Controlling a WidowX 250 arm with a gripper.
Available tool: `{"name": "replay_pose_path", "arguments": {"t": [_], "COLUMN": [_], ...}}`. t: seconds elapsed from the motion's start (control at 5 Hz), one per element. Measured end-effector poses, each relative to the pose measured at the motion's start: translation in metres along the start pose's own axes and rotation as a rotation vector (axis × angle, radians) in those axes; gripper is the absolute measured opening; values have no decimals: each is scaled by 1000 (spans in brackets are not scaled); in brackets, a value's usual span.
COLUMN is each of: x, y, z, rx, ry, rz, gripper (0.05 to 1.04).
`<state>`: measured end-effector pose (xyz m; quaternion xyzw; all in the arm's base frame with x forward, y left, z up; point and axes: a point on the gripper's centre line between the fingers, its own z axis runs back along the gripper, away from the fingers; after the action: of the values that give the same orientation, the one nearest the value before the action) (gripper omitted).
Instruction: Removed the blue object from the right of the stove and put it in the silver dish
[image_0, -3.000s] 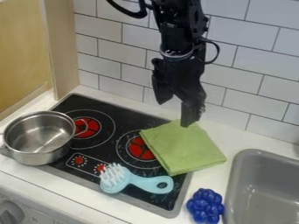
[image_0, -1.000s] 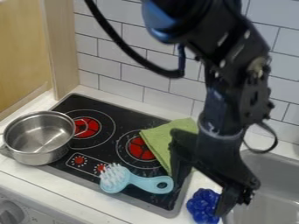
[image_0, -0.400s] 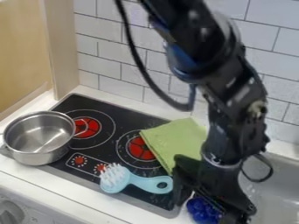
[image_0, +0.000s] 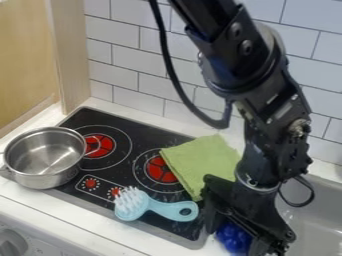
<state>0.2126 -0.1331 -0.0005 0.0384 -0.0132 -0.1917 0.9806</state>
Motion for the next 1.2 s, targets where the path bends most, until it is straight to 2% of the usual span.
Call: {"name": "replay_pose_path", "arguments": {"t": [0.2, 0.4, 0.8, 1.0, 1.2], "x": [-1, 1, -11, -29, -40], "y": [-1, 0, 14, 29, 64], "z": [0, 13, 56, 66, 69], "rx": [-1, 0, 31, 37, 50], "ry": [3, -30, -115, -134, -136], "rz": [2, 15, 30, 61, 153], "gripper": [766, 726, 698, 697, 697]}}
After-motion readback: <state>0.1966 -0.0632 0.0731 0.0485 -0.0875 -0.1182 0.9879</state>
